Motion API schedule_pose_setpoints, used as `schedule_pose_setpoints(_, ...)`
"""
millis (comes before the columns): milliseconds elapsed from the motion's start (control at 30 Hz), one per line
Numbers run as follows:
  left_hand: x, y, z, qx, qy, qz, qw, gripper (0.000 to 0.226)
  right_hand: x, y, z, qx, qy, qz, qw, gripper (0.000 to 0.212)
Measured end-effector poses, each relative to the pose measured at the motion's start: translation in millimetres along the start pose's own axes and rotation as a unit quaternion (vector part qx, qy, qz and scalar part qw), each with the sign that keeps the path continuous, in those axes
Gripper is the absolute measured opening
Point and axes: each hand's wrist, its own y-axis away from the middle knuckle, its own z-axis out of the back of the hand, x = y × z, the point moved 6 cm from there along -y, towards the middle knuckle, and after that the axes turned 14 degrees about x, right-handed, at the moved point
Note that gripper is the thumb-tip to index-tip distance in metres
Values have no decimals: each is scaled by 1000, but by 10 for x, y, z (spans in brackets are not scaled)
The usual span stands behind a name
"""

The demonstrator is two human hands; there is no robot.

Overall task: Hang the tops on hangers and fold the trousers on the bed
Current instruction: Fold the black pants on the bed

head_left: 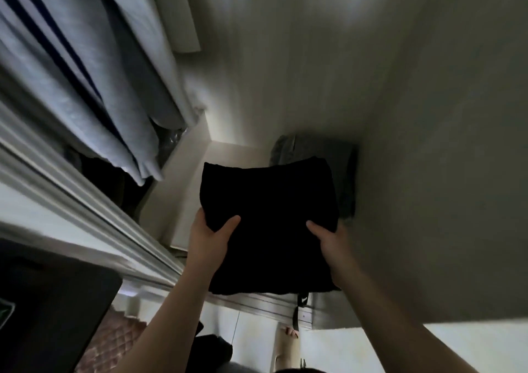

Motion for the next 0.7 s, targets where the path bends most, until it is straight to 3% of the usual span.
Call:
schedule_pose_setpoints(267, 80, -769, -179, -6, -27, 16, 999, 44, 200, -776, -36, -50, -10, 45, 998, 50)
schedule_pose_setpoints(600, -326, -2267, -1185, 184, 3, -91, 979, 61, 509, -1514, 763, -231, 22, 99, 968, 46)
schedule_pose_setpoints(700, -416, -2657, -1487, 210, 10, -103, 972, 63, 627, -1781, 999, -251, 15, 101, 962, 45)
